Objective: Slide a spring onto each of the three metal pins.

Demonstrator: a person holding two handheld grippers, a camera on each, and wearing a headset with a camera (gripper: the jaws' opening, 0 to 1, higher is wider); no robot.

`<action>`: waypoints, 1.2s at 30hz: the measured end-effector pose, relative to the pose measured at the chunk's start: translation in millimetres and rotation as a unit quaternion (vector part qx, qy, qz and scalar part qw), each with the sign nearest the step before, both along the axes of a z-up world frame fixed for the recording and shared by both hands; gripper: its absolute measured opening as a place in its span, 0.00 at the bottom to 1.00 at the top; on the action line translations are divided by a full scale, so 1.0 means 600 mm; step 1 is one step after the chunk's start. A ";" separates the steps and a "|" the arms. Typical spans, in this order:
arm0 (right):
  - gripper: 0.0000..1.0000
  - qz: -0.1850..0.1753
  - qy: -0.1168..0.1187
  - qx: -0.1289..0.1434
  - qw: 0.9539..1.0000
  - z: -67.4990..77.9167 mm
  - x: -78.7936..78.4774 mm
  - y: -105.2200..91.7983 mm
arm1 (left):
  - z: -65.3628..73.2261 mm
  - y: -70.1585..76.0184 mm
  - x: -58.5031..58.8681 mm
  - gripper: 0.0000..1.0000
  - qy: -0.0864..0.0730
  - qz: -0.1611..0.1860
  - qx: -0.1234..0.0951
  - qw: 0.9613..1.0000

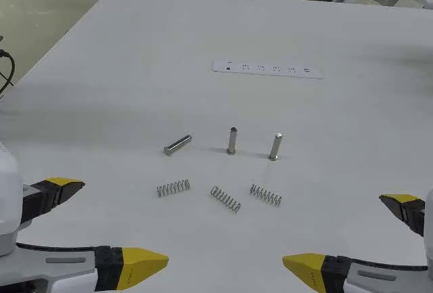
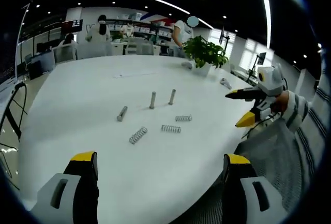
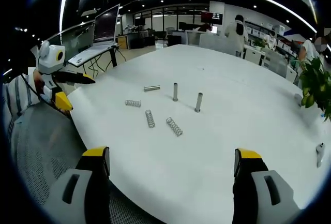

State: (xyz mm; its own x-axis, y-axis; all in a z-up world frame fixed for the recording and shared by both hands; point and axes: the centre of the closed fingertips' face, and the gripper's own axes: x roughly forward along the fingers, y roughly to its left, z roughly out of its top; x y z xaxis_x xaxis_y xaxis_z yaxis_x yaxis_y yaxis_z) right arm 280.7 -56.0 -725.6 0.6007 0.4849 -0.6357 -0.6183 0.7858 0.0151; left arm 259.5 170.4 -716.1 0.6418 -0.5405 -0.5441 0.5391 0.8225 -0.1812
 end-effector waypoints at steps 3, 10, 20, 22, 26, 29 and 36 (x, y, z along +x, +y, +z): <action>0.98 0.000 0.000 0.001 1.000 0.000 0.000 0.000 | 0.000 -0.001 0.000 0.99 0.001 -0.002 0.001 1.000; 0.97 0.003 0.002 -0.001 1.000 -0.001 0.000 0.001 | -0.001 -0.001 -0.001 0.99 0.003 -0.003 0.002 1.000; 0.97 0.002 -0.002 -0.005 1.000 0.000 0.002 -0.001 | -0.003 0.000 -0.002 0.99 0.007 -0.002 0.004 1.000; 0.97 0.002 0.000 -0.003 1.000 -0.001 0.001 0.000 | -0.004 0.000 -0.002 0.99 0.008 -0.003 0.004 1.000; 0.97 0.003 0.003 -0.002 1.000 -0.002 0.000 0.000 | -0.004 0.000 -0.002 0.99 0.009 -0.004 0.004 1.000; 0.96 0.003 0.004 -0.001 1.000 -0.002 -0.001 0.001 | -0.005 -0.001 -0.003 0.99 0.010 -0.005 0.005 1.000; 0.96 0.003 0.005 -0.001 1.000 -0.004 0.000 0.000 | -0.006 -0.001 -0.003 0.99 0.011 -0.006 0.006 1.000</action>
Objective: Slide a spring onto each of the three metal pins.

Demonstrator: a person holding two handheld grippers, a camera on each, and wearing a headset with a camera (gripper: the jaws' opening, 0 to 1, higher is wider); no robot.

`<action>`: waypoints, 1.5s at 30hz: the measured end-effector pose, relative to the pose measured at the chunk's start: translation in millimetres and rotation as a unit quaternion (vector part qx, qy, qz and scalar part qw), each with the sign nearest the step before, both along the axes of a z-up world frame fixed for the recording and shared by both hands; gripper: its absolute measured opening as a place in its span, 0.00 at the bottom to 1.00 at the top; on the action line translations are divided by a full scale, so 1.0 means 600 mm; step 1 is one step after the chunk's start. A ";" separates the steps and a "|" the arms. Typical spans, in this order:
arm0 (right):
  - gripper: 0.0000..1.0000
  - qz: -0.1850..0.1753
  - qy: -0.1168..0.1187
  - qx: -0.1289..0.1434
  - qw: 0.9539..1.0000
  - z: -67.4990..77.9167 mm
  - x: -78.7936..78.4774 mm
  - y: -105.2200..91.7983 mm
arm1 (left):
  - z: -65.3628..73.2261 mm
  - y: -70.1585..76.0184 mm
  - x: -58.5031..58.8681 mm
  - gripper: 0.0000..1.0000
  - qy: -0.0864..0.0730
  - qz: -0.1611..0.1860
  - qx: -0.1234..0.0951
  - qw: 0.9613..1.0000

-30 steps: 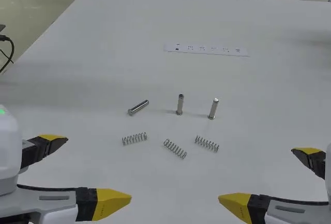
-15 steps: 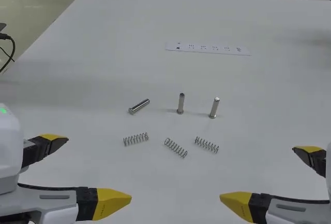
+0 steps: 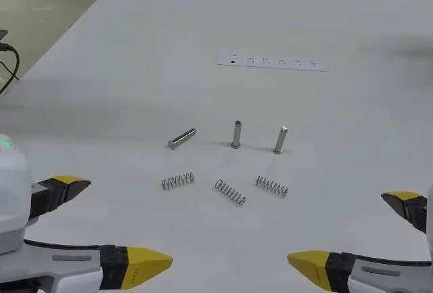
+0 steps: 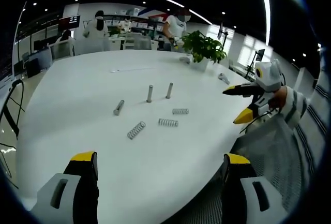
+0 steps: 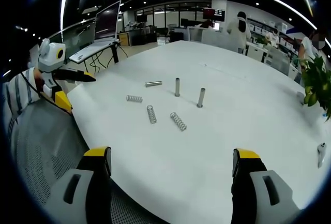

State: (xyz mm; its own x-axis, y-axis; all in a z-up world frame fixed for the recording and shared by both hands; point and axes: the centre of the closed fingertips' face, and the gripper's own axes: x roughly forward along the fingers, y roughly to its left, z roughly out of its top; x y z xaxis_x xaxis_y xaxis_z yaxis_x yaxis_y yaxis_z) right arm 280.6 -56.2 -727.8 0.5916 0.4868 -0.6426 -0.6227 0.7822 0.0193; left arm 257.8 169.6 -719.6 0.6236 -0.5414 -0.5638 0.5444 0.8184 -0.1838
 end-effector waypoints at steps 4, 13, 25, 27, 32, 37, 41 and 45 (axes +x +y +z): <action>0.96 0.000 0.000 0.001 1.000 0.000 0.000 0.000 | 0.000 0.001 0.001 0.99 0.002 0.002 -0.001 1.000; 0.98 0.003 0.002 0.002 1.000 -0.001 0.000 0.002 | -0.002 -0.002 -0.001 0.99 0.005 -0.002 -0.001 1.000; 0.98 0.003 -0.001 0.007 1.000 0.003 0.001 0.004 | -0.002 -0.001 -0.001 0.99 0.008 -0.001 -0.003 1.000; 0.98 0.004 0.000 0.005 1.000 0.002 0.001 0.004 | 0.000 -0.002 0.001 0.99 0.007 0.001 -0.008 1.000; 0.98 0.004 0.001 0.003 1.000 0.002 0.002 0.003 | -0.002 -0.004 0.005 0.99 0.010 -0.006 -0.003 1.000; 0.98 0.004 0.003 0.001 1.000 0.000 0.002 0.002 | -0.006 -0.004 0.006 0.99 0.013 -0.008 0.002 1.000; 0.98 0.004 0.006 0.002 1.000 -0.002 0.002 0.003 | -0.010 -0.004 0.010 0.99 0.017 -0.008 0.004 1.000; 0.98 0.003 0.005 0.002 1.000 -0.001 0.004 0.005 | -0.008 -0.003 0.017 0.99 0.015 -0.007 0.005 1.000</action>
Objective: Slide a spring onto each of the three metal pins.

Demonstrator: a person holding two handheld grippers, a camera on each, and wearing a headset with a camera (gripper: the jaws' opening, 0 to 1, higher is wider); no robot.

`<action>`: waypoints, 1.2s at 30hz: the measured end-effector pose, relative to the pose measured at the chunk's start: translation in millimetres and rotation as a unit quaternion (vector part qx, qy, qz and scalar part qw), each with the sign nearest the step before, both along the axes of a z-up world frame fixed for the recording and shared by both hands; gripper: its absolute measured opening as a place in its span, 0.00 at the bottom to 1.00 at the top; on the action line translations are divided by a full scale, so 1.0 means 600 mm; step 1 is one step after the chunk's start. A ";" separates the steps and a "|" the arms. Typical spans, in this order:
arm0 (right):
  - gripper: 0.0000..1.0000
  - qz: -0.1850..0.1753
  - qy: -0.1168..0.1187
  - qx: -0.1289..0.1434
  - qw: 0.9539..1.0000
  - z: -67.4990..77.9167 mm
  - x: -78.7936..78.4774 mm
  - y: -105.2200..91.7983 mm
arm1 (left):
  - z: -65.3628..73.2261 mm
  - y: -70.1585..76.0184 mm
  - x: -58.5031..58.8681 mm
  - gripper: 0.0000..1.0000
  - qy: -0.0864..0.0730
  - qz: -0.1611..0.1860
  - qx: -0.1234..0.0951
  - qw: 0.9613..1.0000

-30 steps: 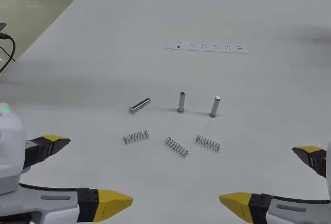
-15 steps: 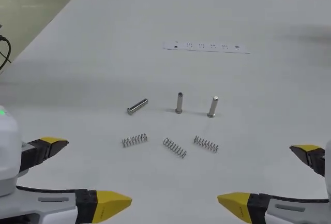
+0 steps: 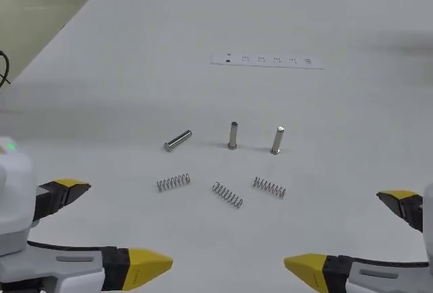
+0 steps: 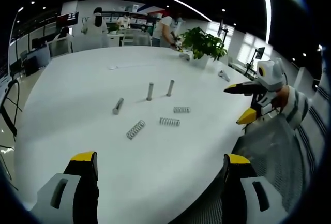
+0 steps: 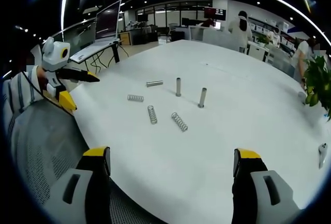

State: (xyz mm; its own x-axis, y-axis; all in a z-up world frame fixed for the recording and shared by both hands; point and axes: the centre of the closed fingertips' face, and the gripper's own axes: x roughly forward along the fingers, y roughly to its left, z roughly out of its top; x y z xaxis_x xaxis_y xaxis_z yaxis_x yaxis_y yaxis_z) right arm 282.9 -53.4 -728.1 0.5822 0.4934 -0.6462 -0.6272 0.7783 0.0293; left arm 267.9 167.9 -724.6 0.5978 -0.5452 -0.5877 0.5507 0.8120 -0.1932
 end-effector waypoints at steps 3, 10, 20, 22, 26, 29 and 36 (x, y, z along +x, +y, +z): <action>0.98 -0.003 -0.001 0.000 1.000 0.000 0.002 -0.001 | 0.000 0.002 0.005 0.99 0.000 0.000 0.001 1.000; 0.97 -0.001 0.001 -0.002 1.000 -0.001 0.002 -0.001 | -0.013 0.009 0.016 0.99 0.005 -0.002 0.009 1.000; 0.96 -0.002 0.007 -0.003 1.000 -0.005 0.001 0.001 | -0.010 0.011 0.042 0.99 0.002 -0.012 0.016 1.000; 0.96 -0.002 0.008 -0.003 1.000 -0.005 0.001 0.000 | -0.010 0.010 0.047 0.99 0.001 -0.015 0.019 1.000; 0.96 -0.003 0.008 -0.004 1.000 -0.006 0.003 0.000 | -0.010 0.009 0.056 0.99 0.001 -0.017 0.018 1.000; 0.96 -0.001 0.008 -0.007 1.000 -0.008 0.003 0.000 | -0.009 0.011 0.062 0.99 0.000 -0.016 0.016 1.000; 0.96 -0.002 0.013 -0.005 1.000 -0.013 0.004 0.004 | -0.003 0.018 0.085 0.99 -0.005 -0.014 0.016 1.000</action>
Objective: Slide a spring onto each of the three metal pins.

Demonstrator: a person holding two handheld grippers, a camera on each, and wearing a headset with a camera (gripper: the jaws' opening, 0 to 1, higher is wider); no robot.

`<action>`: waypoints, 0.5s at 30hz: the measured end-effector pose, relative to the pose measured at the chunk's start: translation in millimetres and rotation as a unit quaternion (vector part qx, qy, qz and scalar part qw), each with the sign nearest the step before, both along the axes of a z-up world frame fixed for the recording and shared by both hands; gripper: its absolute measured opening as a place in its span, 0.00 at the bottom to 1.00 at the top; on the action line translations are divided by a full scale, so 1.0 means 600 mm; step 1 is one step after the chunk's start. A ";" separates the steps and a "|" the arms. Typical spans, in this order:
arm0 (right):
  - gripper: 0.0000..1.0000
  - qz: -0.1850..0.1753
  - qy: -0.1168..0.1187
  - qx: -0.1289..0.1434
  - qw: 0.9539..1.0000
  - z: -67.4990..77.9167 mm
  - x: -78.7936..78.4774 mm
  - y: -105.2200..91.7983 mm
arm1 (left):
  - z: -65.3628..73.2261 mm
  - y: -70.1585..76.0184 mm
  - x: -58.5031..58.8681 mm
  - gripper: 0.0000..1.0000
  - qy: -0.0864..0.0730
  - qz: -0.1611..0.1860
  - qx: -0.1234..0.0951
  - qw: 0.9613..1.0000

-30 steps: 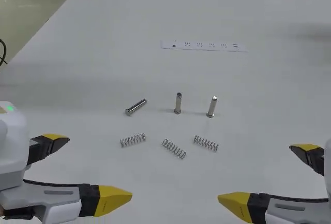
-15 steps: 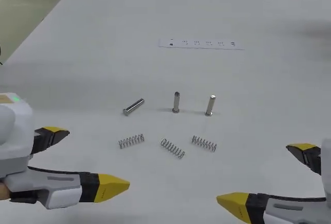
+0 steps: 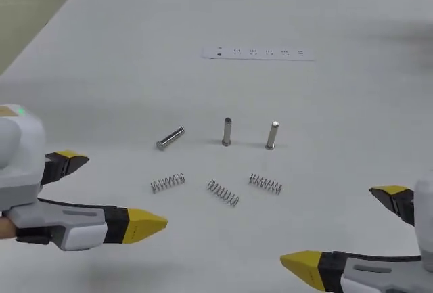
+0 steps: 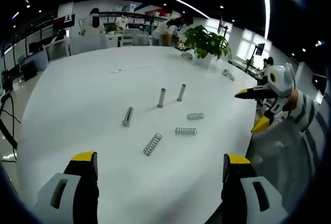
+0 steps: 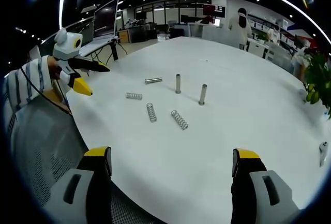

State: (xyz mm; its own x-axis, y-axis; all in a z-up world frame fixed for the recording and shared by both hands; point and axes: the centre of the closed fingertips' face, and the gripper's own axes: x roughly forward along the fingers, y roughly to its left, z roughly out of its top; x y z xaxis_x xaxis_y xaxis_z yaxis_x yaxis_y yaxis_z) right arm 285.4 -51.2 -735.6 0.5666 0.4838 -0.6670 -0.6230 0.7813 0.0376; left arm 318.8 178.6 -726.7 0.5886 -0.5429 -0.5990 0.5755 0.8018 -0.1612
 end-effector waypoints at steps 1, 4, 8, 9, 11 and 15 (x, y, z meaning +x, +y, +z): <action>0.96 0.001 0.002 0.000 1.000 -0.001 0.000 0.001 | -0.001 0.001 0.002 0.99 0.000 -0.003 0.002 1.000; 0.96 0.003 0.004 -0.001 1.000 -0.003 -0.001 0.004 | -0.004 0.007 0.010 0.99 0.002 -0.008 0.008 1.000; 0.96 0.003 0.005 0.002 1.000 -0.003 0.000 0.006 | -0.004 0.011 0.022 0.99 0.002 -0.009 0.007 1.000; 0.96 0.003 0.006 0.001 1.000 -0.003 0.000 0.006 | -0.004 0.011 0.025 0.99 0.001 -0.010 0.008 1.000; 0.95 0.002 0.005 0.000 1.000 -0.003 0.001 0.006 | -0.005 0.010 0.031 0.99 0.000 -0.013 0.008 1.000; 0.95 0.002 0.006 0.000 1.000 -0.002 0.002 0.008 | -0.014 0.010 0.035 0.99 0.007 -0.024 0.015 1.000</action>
